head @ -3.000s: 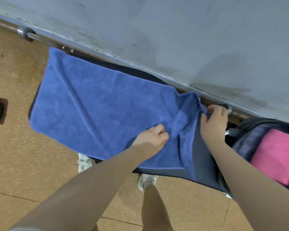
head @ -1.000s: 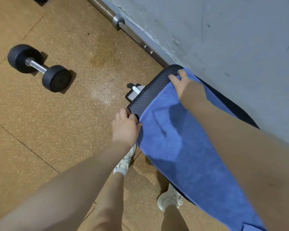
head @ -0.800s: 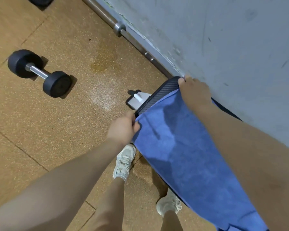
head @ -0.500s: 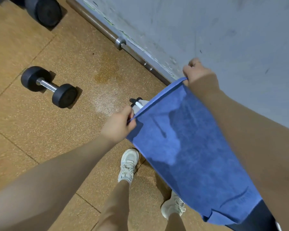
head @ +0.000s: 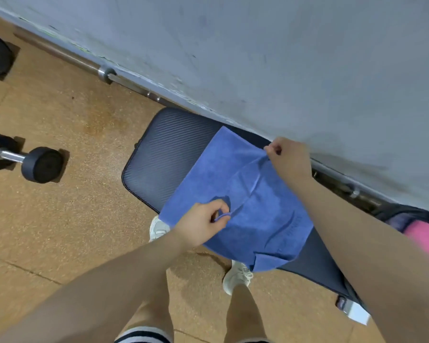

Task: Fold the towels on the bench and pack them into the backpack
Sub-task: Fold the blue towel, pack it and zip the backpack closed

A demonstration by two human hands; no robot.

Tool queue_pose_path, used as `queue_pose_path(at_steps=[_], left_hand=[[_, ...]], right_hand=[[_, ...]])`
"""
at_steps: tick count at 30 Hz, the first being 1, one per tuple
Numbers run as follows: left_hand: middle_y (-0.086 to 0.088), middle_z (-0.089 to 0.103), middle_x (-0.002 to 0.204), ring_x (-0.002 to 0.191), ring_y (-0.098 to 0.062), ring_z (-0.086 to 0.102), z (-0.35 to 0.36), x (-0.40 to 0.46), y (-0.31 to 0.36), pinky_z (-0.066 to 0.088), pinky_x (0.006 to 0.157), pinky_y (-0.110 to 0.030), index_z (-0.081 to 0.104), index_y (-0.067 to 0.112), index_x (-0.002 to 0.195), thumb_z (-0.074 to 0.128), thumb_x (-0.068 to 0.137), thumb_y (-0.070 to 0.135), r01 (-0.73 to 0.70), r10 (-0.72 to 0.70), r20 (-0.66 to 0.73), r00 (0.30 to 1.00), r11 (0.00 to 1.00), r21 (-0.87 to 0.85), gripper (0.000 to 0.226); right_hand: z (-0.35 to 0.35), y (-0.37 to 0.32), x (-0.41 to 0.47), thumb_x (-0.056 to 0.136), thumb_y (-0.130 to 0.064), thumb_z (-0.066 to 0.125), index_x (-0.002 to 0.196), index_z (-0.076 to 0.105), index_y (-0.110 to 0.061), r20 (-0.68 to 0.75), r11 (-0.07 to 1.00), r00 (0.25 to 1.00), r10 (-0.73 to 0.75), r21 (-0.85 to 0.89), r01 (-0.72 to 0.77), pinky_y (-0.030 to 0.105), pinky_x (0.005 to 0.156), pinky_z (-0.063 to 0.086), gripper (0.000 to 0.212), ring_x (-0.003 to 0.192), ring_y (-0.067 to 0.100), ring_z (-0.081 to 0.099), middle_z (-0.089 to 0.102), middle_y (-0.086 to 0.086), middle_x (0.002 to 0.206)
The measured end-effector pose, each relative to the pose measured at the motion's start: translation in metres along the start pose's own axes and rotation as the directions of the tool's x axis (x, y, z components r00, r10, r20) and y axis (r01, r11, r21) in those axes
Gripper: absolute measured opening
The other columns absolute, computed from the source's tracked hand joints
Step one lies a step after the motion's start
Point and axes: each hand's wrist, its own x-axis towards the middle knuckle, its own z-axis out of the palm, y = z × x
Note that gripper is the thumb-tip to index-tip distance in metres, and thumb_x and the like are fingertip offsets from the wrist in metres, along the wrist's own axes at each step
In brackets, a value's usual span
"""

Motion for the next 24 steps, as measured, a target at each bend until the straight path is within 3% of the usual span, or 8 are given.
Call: queue_pose_path(at_steps=[2,4,8,10,14,18,21,24], left_hand=[[-0.003,0.044,0.057,0.043,-0.006,0.036,0.028,0.003,0.015,0.032,0.044,-0.015,0.053,0.023,0.083,0.054,0.091,0.020,0.006,-0.002,0.114,0.993,1.000,-0.027,0.009],[-0.007,0.043,0.060,0.048,-0.011,0.035,0.052,0.006,0.028,0.035,0.048,-0.025,0.048,0.033,0.080,0.052,0.092,0.023,0.016,-0.014,0.215,0.976,1.000,-0.006,0.016],[-0.004,0.043,0.059,0.042,-0.016,0.035,0.091,0.012,0.050,0.037,0.039,-0.027,0.050,0.026,0.089,0.046,0.094,0.025,0.063,-0.073,0.390,0.918,0.997,0.037,0.006],[0.000,0.044,0.054,0.039,-0.017,0.034,0.112,0.017,0.059,0.037,0.040,-0.028,0.050,0.024,0.088,0.046,0.094,0.023,0.033,-0.051,0.431,0.901,0.998,0.049,0.008],[0.006,0.043,0.048,0.038,-0.021,0.033,0.153,0.034,0.062,0.033,0.040,-0.026,0.049,0.021,0.088,0.046,0.093,0.025,0.076,-0.109,0.499,0.860,0.993,0.086,0.008],[0.011,0.044,0.045,0.042,-0.003,0.040,0.180,0.059,0.049,0.030,0.051,-0.018,0.047,0.021,0.083,0.048,0.093,0.023,-0.011,-0.104,0.504,0.858,0.976,0.219,0.010],[0.011,0.045,0.052,0.046,0.000,0.042,0.180,0.072,0.043,0.028,0.050,-0.018,0.051,0.020,0.090,0.047,0.093,0.031,-0.068,-0.133,0.523,0.842,0.935,0.348,0.011],[0.005,0.055,0.066,0.065,-0.012,0.054,0.169,0.089,0.041,0.034,0.057,-0.026,0.054,0.018,0.102,0.034,0.093,0.046,-0.238,-0.058,0.432,0.900,0.765,0.599,0.036]], right_hand=[[-0.006,0.036,-0.011,0.088,-0.008,0.054,0.089,0.063,-0.004,-0.025,0.989,0.997,0.069,0.133,-0.065,0.023,0.067,0.035,0.010,0.077,0.019,0.052,0.064,0.012,0.085],[-0.011,0.071,-0.022,0.084,0.000,0.053,0.101,0.062,-0.002,-0.051,0.976,0.993,0.107,0.196,-0.095,0.018,0.074,0.033,0.020,0.093,0.024,0.056,0.063,0.015,0.103],[-0.011,0.133,-0.042,0.086,0.001,0.048,0.129,0.048,-0.004,-0.069,0.918,0.957,0.282,0.310,-0.249,0.019,0.092,0.033,0.044,0.121,0.027,0.047,0.046,0.015,0.134],[-0.007,0.160,-0.049,0.086,-0.001,0.049,0.129,0.048,-0.006,-0.019,0.824,0.907,0.421,0.425,-0.374,0.026,0.093,0.040,0.044,0.116,0.025,0.051,0.051,0.011,0.129],[0.009,0.207,-0.051,0.084,0.000,0.047,0.101,0.063,-0.006,0.029,0.712,0.856,0.516,0.541,-0.448,0.016,0.062,0.040,0.024,0.086,0.019,0.052,0.057,0.005,0.093],[0.027,0.234,-0.041,0.085,-0.001,0.051,0.100,0.063,-0.006,0.044,0.695,0.842,0.537,0.543,-0.472,0.024,0.072,0.039,0.021,0.083,0.018,0.052,0.056,0.003,0.089],[0.035,0.240,-0.036,0.086,-0.002,0.050,0.100,0.063,-0.007,0.046,0.670,0.838,0.543,0.577,-0.466,0.020,0.062,0.041,0.019,0.081,0.018,0.052,0.056,0.003,0.089],[0.036,0.242,-0.033,0.090,-0.004,0.048,0.105,0.061,-0.007,0.010,0.706,0.852,0.523,0.556,-0.439,0.021,0.067,0.037,0.021,0.083,0.014,0.050,0.056,0.002,0.093]])
